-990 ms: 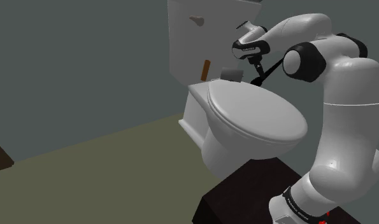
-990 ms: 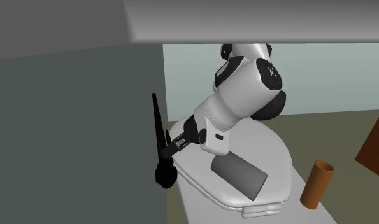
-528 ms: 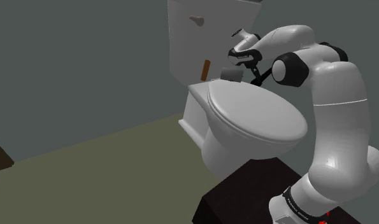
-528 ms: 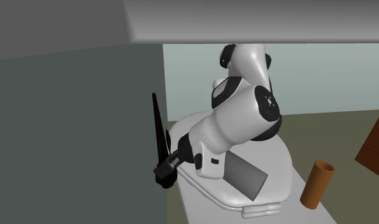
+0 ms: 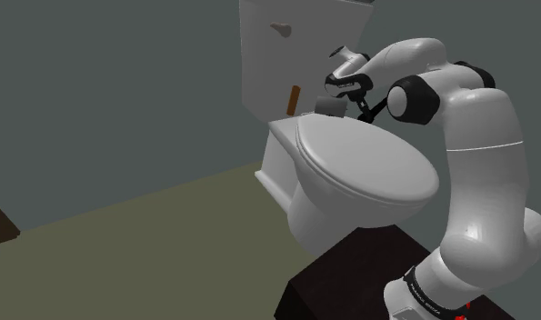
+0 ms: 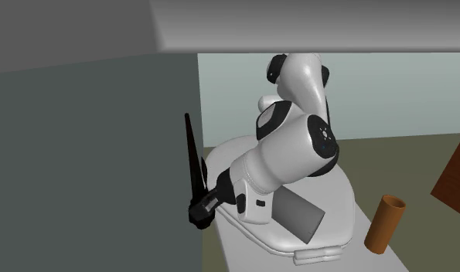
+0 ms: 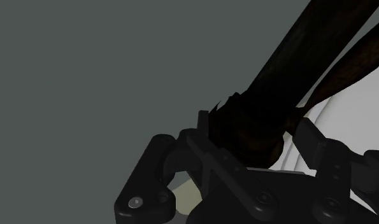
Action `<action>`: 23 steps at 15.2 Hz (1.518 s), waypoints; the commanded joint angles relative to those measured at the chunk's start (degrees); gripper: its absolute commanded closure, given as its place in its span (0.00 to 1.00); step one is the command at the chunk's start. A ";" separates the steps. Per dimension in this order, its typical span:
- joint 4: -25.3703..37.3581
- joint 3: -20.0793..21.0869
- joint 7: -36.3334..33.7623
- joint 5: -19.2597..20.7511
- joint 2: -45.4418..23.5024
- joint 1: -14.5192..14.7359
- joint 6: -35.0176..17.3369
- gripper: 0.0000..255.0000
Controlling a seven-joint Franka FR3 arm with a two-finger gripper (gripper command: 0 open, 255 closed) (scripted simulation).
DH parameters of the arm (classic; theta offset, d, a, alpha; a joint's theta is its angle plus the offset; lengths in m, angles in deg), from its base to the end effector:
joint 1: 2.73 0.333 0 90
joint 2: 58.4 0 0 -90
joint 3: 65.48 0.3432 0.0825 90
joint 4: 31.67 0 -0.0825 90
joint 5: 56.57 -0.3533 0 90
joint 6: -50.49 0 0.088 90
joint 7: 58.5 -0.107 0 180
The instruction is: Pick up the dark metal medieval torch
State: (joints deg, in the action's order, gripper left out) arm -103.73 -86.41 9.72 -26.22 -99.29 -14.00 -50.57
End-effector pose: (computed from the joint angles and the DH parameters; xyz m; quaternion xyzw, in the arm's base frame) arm 0.6181 -0.3544 0.3977 0.8455 0.3807 -0.3306 0.1758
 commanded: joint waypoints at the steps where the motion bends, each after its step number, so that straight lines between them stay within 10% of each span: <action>1: -0.14 -0.05 -0.01 0.02 -0.12 -0.11 -0.17 1.00; 23: 8.11 -0.87 5.73 -0.46 1.56 0.00 7.90 1.00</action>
